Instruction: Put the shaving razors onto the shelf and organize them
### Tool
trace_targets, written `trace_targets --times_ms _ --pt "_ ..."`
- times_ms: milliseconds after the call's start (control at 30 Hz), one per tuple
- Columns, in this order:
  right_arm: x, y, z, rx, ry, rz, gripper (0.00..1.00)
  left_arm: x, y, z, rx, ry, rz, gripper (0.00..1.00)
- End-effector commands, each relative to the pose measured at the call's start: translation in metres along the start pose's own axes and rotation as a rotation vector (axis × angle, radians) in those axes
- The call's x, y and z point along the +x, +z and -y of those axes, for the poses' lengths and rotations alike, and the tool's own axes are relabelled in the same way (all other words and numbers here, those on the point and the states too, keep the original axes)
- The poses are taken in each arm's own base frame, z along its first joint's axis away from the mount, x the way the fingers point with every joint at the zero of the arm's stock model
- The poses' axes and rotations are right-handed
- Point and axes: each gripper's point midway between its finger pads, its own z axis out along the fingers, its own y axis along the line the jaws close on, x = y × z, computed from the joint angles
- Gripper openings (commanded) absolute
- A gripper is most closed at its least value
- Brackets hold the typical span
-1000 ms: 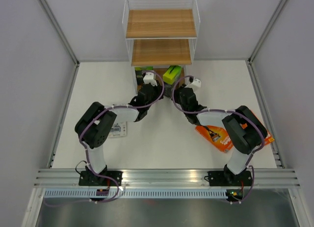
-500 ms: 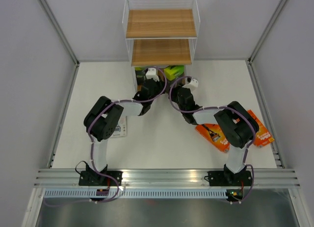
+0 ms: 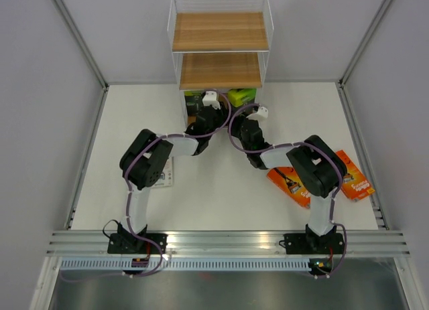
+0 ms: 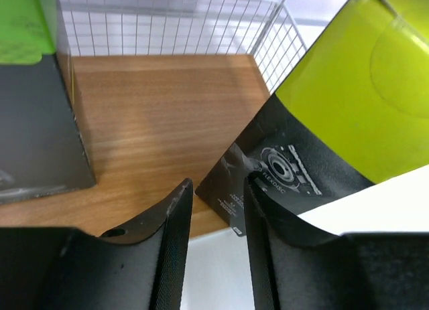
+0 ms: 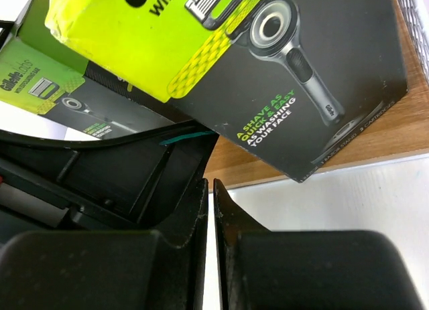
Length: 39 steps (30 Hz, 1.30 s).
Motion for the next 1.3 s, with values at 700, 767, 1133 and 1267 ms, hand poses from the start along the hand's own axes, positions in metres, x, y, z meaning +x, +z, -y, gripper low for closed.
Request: trace_targets --times_ms 700,767,1133,1267 --pt "-0.006 0.026 -0.02 -0.061 0.112 0.095 0.13 -0.025 -0.101 -0.031 -0.071 -0.047 0.028 0.53" --pt "-0.005 0.027 -0.027 -0.072 0.113 0.11 0.13 -0.013 -0.115 -0.039 -0.084 -0.048 0.005 0.53" --pt "-0.008 0.043 -0.033 -0.034 0.143 0.189 0.14 -0.021 -0.161 -0.05 -0.082 -0.028 0.025 0.53" --pt "-0.011 0.048 -0.029 -0.006 0.146 0.213 0.15 -0.022 -0.17 -0.054 -0.093 -0.008 0.03 0.53"
